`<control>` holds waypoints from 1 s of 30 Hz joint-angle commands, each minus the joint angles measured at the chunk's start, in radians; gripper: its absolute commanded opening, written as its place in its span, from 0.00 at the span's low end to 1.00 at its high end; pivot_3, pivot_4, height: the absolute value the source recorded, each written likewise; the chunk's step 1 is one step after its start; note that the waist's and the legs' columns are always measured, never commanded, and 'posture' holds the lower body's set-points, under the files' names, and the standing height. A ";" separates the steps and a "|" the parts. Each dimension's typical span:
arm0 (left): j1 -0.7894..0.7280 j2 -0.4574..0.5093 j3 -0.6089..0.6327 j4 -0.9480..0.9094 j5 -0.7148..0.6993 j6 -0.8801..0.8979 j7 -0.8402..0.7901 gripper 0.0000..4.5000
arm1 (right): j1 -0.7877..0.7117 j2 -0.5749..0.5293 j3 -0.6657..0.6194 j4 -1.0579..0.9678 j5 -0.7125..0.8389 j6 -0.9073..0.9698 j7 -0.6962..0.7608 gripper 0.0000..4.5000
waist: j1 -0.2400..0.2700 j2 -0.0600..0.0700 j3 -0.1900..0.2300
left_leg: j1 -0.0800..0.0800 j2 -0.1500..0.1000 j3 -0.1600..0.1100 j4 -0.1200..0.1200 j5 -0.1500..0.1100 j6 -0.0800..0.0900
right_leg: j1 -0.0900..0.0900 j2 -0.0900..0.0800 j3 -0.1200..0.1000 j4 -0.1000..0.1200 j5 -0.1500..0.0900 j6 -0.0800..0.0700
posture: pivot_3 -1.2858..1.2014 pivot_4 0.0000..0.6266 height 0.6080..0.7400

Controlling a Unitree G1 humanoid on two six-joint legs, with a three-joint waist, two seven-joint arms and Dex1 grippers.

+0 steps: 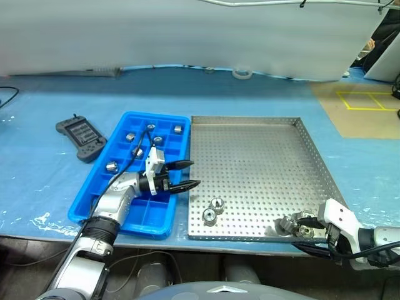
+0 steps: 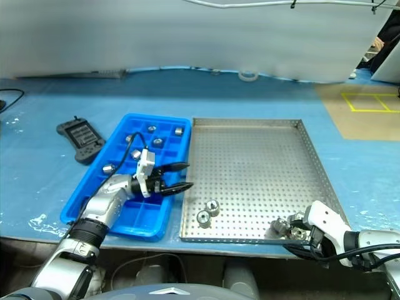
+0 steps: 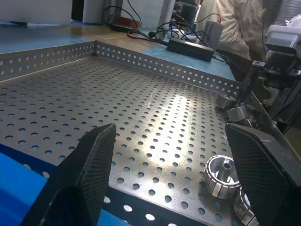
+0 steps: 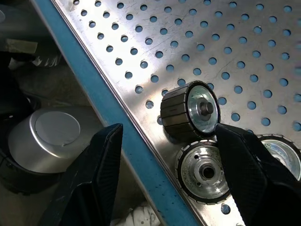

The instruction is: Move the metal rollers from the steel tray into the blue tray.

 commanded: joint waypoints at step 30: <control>0.070 0.031 -0.018 -0.178 0.039 0.252 0.084 0.87 | 0.003 0.027 -0.013 -0.064 0.079 0.104 -0.019 0.72 | 0.005 -0.005 0.000 | -0.001 -0.003 0.001 -0.005 -0.009 -0.008 | -0.010 0.002 0.010 0.001 0.001 -0.001 | 0.36 0.24 1.00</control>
